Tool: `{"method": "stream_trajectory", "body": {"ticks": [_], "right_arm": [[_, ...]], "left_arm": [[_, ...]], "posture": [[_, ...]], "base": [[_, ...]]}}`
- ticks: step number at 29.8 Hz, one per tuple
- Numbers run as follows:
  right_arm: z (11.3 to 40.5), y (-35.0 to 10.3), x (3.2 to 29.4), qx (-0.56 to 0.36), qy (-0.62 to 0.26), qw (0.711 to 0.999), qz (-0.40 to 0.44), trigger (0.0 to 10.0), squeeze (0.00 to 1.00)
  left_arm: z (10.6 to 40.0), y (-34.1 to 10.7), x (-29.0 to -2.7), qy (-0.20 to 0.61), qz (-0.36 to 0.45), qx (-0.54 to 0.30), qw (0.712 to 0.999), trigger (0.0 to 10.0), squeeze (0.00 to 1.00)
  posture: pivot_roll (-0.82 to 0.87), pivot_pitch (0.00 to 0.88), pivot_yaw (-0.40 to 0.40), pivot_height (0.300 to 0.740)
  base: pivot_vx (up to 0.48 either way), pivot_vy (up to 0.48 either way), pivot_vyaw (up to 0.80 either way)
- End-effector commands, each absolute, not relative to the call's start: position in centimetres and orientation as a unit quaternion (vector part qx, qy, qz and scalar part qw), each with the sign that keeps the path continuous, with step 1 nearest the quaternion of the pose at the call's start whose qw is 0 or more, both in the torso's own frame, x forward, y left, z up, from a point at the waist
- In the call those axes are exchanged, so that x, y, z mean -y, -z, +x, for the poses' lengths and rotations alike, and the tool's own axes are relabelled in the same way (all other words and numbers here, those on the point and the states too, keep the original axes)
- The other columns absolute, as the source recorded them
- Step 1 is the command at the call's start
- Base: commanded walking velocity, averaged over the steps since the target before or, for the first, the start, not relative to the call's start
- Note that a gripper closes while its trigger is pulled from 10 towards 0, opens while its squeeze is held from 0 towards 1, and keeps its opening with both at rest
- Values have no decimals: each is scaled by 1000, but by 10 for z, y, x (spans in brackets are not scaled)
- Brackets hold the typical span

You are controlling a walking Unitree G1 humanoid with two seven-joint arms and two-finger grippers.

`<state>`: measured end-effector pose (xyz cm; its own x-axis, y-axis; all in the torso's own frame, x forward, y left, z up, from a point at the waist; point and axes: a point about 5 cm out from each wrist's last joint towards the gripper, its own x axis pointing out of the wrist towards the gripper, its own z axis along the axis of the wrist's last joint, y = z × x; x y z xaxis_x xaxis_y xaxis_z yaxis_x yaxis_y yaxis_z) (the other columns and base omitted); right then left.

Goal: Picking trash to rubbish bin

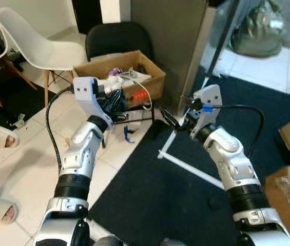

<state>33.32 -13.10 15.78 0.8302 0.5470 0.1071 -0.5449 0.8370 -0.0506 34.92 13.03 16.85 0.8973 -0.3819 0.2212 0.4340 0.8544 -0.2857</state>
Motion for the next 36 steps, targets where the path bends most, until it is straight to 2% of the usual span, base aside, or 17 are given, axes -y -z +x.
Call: {"method": "stream_trajectory", "body": {"ticks": [1,15,18,24,36], "right_arm": [[333,-158,136,58,-278,959,-14,10000,0],[333,-159,138,59,-274,960,-18,10000,0],[333,-158,138,58,-275,960,-21,10000,0],[332,-158,139,57,-276,959,-20,10000,0],[330,-157,139,59,-278,958,-28,10000,0]], "left_arm": [[350,-172,-135,206,-162,82,962,10000,0],[345,-158,-170,152,-134,59,977,10000,0],[346,-158,-171,153,-134,60,977,10000,0],[347,-165,-176,155,-127,69,977,10000,0],[347,-163,-183,147,-125,68,979,10000,0]], "posture": [[-51,0,1,740],[-44,0,-3,740],[-41,0,-8,740],[-39,0,-13,740],[-43,0,-17,740]], "base": [[480,0,0],[480,0,0],[480,0,0],[480,0,-673],[480,0,0]]}}
